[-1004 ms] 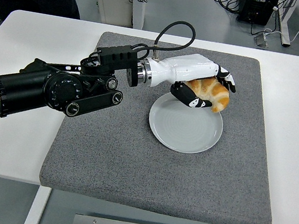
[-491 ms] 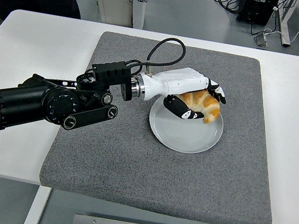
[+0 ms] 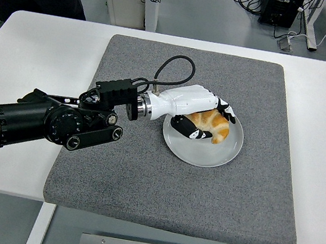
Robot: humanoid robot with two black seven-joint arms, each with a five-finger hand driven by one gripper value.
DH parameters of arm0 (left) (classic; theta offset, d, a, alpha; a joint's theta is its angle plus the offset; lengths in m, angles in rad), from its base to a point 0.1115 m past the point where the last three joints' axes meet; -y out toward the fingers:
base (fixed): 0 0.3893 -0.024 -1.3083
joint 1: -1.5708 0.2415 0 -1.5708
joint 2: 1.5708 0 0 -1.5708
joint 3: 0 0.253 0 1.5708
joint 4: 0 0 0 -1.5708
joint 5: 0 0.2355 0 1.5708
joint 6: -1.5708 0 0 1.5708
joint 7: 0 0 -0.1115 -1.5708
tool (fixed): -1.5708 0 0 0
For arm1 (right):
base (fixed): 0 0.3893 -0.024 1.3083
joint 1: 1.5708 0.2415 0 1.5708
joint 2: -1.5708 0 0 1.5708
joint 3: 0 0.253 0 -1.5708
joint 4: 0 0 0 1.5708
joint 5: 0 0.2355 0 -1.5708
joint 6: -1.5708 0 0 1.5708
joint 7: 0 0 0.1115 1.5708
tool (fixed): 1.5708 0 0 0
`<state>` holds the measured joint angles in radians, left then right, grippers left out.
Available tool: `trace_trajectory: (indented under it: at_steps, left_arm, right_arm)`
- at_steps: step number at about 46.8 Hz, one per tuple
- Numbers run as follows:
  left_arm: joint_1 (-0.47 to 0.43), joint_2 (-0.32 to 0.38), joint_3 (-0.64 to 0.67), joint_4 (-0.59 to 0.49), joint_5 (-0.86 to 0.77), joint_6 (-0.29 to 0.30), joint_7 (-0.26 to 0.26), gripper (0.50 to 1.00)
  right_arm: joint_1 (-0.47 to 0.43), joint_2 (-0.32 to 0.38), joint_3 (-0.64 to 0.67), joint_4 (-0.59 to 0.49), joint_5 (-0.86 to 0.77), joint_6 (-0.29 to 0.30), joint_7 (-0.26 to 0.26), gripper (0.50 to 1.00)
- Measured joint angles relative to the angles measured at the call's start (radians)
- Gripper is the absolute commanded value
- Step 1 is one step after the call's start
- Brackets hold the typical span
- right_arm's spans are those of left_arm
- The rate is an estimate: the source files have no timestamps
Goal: Place the bread on the plate
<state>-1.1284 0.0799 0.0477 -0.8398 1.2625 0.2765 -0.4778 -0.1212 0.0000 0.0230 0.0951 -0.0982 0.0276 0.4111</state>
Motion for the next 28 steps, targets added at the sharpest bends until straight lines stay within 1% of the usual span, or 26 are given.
trace_trajectory:
  at_steps: [13,28]
  left_arm:
    - [0.012,-0.003,0.002,0.014,0.0,0.007,0.002,0.64]
    - [0.026,-0.008,0.043,0.024,-0.002,0.024,0.001,0.643]
  right_arm:
    - [0.0,0.0,0.0,0.0,0.0,0.0,0.0,1.0]
    - [0.0,0.0,0.0,0.0,0.0,0.0,0.0,1.0]
